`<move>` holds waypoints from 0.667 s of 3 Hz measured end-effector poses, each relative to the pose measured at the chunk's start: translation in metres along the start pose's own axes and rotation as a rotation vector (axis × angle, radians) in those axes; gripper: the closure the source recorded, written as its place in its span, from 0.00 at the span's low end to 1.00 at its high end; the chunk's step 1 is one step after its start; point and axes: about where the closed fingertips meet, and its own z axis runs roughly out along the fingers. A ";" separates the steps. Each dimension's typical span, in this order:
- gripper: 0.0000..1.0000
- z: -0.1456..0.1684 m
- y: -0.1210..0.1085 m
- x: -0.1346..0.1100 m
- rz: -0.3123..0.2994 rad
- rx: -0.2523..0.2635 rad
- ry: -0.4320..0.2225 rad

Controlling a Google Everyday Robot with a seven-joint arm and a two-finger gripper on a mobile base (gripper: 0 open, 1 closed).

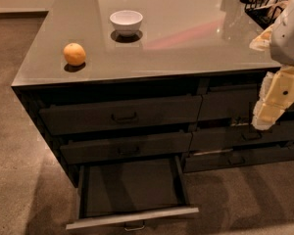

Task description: Close bottom drawer

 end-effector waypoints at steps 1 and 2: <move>0.00 0.001 0.000 0.000 0.000 0.001 -0.002; 0.00 0.057 0.004 0.014 0.045 -0.072 0.001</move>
Offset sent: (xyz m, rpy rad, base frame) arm 0.0315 -0.0165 -0.1927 0.0886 0.2697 -0.0952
